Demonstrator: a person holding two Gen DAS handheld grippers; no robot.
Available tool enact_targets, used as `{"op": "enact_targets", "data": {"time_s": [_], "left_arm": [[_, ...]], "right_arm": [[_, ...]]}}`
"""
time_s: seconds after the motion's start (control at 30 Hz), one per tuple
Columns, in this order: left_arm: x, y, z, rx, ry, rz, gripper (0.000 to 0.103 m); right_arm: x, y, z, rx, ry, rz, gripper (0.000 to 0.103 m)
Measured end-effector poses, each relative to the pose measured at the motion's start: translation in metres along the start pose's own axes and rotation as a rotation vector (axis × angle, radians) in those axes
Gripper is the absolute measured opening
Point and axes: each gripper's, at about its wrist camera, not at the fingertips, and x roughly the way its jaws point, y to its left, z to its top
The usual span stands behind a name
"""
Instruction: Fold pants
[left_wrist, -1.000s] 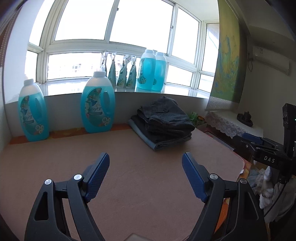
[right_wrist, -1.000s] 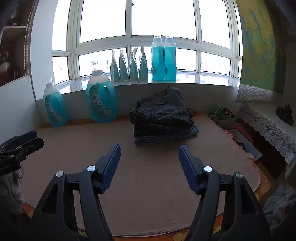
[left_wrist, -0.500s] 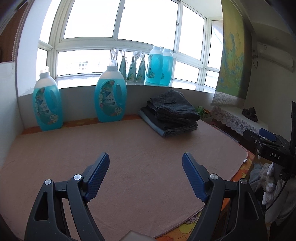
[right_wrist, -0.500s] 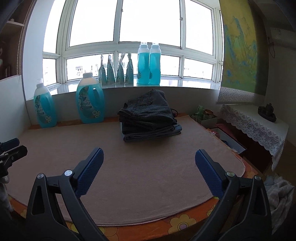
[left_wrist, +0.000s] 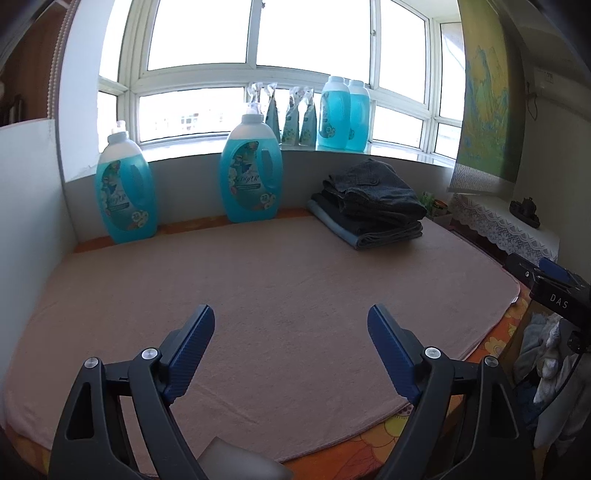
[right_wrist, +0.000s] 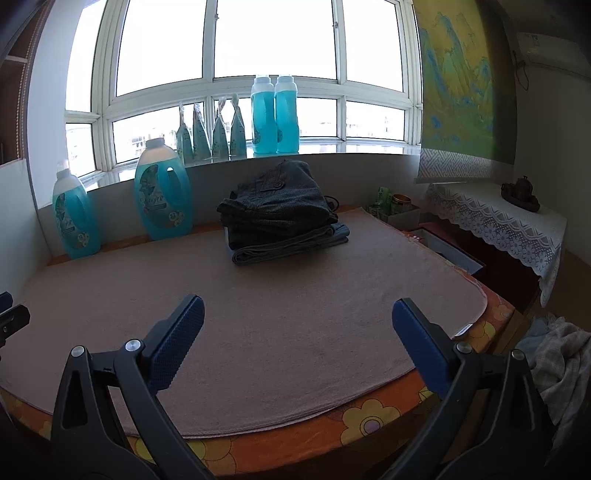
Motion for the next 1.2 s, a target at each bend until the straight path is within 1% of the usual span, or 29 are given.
{"op": "enact_targets", "data": {"time_s": [0.33,0.43,1.2], "left_arm": [[-0.0049,0.0074,0.0003,-0.014,-0.007,0.007,0.086],[-0.0047,0.0087,0.0004,-0.02,-0.007,0.0,0.086],[-0.0079,0.0097,0.001,-0.03,-0.017,-0.001,0.086]], "right_arm": [[-0.0014,0.0023,0.0021,-0.009,-0.013,0.0,0.103],[-0.0016,0.0047,0.0031,-0.009,-0.011,0.006,0.103],[-0.0011,0.0074,0.0025,-0.003,-0.009,0.007,0.103]]}}
